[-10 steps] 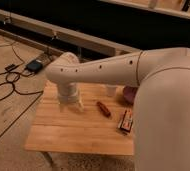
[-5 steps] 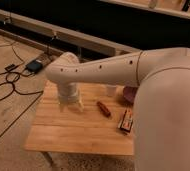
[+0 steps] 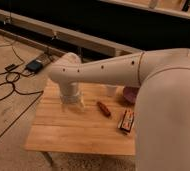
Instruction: Place the pepper in the ceramic cup
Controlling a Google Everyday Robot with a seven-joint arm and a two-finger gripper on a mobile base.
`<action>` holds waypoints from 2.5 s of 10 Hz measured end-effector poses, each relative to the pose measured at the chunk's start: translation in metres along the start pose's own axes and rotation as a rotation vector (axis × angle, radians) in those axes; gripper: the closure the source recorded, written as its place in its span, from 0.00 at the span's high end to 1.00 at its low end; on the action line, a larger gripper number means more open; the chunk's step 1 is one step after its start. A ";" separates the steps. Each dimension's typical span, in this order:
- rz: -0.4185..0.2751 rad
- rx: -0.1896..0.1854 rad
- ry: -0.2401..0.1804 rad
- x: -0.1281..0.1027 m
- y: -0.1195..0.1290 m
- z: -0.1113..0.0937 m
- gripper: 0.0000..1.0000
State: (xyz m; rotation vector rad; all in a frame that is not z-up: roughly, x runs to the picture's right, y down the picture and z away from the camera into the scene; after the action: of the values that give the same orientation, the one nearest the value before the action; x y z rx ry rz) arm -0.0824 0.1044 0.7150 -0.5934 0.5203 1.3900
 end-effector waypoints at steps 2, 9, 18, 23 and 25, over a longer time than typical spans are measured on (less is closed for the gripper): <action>-0.061 0.006 0.004 -0.010 -0.044 0.017 0.65; -0.297 0.000 0.030 -0.069 -0.130 0.092 0.65; -0.308 0.015 0.079 -0.105 -0.143 0.136 0.65; -0.266 0.011 0.098 -0.103 -0.150 0.150 0.65; -0.249 0.009 0.112 -0.101 -0.154 0.155 0.65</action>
State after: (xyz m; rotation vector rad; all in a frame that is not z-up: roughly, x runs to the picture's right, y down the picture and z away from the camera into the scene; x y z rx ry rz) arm 0.0582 0.1192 0.9105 -0.7066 0.5229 1.1230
